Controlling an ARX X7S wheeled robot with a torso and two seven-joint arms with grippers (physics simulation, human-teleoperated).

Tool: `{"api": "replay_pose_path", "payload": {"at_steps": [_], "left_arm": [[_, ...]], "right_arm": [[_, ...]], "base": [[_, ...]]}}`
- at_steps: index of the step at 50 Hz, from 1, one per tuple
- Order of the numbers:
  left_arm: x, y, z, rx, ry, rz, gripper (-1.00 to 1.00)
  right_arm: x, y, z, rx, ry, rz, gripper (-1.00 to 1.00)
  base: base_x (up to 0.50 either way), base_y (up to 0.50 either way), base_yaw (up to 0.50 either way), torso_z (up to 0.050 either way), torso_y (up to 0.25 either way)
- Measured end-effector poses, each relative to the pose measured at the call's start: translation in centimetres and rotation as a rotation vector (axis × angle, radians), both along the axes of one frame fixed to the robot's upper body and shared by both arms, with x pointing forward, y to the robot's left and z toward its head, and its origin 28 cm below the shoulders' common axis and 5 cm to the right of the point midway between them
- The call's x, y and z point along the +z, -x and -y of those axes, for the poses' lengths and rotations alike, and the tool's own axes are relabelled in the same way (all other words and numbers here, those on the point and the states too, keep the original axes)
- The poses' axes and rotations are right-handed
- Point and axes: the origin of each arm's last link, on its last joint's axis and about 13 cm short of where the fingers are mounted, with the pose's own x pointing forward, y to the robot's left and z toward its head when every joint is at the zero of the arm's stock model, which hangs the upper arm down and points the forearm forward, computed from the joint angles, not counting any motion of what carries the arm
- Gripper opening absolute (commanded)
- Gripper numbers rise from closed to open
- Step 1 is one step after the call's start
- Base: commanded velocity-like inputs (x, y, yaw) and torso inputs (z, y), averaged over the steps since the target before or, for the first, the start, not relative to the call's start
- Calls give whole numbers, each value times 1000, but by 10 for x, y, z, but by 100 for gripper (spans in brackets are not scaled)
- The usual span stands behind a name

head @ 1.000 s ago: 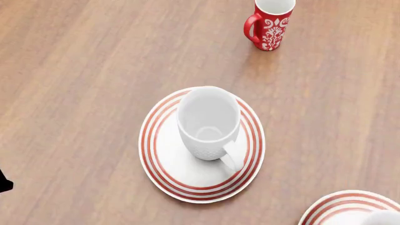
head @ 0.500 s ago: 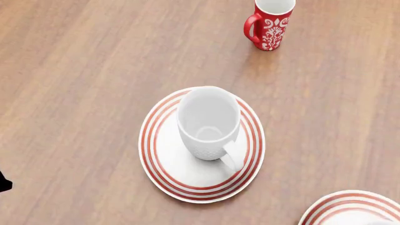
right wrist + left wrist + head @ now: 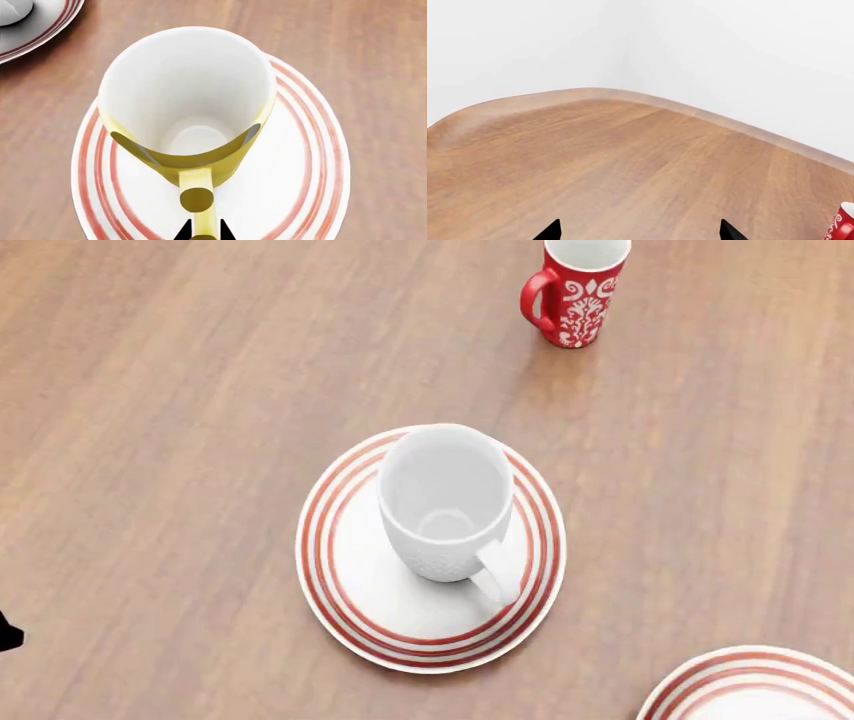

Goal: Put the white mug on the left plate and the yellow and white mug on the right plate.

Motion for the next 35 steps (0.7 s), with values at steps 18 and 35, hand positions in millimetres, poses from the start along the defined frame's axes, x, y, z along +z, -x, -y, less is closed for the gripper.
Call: {"api": "replay_pose_path", "payload": {"at_steps": [18,35], "left_arm": [[0,1,0,-2,-2,0,100],[0,1,0,-4,-3,0,100]], "right_arm": [[-7,-1,1,-4,-14,-8,-100],[-10,-4,0,15,-19,29,100]], "base": [[0,0,0,0,0],[0,0,0,0,0]]}}
